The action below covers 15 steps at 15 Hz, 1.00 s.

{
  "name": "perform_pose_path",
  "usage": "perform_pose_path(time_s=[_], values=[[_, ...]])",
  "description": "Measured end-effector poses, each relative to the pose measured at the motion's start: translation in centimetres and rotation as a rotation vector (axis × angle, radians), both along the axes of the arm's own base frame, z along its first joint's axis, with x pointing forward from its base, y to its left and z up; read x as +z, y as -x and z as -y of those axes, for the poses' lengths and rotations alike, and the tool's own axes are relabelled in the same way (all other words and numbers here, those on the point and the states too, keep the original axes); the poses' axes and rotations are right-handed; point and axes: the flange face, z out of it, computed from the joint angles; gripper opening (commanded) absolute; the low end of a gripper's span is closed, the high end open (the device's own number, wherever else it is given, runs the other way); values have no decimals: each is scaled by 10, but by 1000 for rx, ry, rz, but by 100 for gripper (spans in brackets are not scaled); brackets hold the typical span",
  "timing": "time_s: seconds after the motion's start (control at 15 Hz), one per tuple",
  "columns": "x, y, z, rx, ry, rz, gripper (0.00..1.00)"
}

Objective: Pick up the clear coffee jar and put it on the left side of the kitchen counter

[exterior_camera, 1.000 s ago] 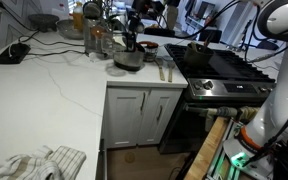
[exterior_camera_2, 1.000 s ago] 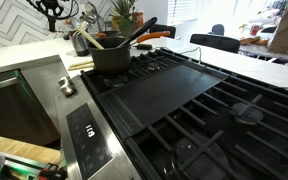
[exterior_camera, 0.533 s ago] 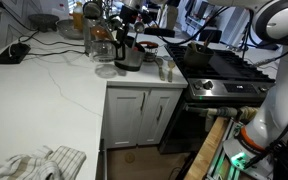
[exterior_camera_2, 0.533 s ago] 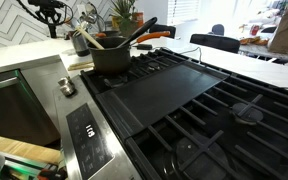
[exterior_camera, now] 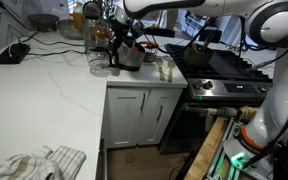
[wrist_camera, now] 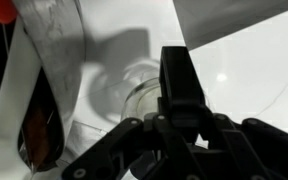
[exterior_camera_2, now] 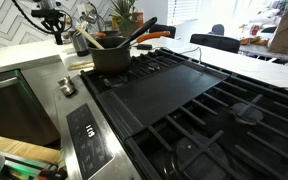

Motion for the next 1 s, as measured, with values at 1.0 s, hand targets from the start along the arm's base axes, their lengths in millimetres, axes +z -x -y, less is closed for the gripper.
perform_pose_path(time_s=[1.0], values=[[-45, -11, -7, -47, 49, 20, 7]])
